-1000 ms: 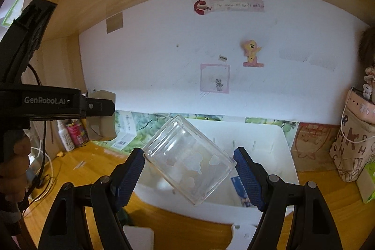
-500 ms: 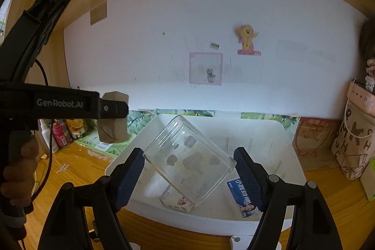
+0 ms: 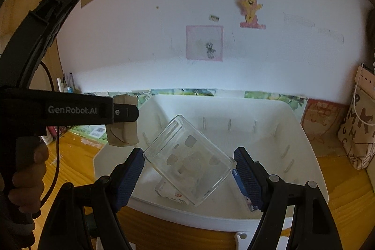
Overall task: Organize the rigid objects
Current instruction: 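Lower the paper piece into the bin and open the left tool while the right tool releases the clear box, then withdraw both tools from the bin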
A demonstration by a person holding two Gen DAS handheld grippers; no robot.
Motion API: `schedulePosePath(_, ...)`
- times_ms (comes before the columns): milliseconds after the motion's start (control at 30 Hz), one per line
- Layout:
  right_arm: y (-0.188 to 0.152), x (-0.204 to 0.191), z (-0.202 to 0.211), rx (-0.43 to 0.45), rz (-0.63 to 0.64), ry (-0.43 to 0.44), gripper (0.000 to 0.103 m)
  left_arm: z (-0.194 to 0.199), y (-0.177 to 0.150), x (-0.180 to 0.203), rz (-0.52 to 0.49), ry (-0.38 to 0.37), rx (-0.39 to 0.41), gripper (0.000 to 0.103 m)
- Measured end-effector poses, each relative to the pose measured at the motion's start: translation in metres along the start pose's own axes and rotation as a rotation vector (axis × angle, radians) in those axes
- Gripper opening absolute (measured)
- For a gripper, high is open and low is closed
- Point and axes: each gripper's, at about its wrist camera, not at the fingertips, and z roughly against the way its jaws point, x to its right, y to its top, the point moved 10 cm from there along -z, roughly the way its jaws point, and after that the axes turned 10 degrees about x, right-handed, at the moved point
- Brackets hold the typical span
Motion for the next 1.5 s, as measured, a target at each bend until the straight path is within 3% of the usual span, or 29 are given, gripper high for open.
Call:
schedulePosePath(67,-0.001,0.002,0.000,-0.005,-0.003,-0.006,0.081,0.000,0.000,-0.001,0.004,0.002,0.004,0.069)
schedulePosePath(200,-0.002,0.004,0.001,-0.014,-0.005,-0.022,0.082,0.005,0.003,0.002,0.007,-0.009,0.025,0.076)
schedulePosePath(567,0.013,0.010,0.024,0.016,-0.024,-0.087,0.082,0.031,0.017,0.002,0.018,-0.031,0.084,0.076)
schedulePosePath(933,0.039,0.005,0.069,0.101,-0.001,-0.138,0.082,0.087,0.034,0.000,0.046,-0.036,0.210,0.078)
schedulePosePath(1500,0.051,0.010,0.140,0.174,0.002,-0.152,0.082,0.154,0.023,0.007,0.055,0.006,0.288,0.079)
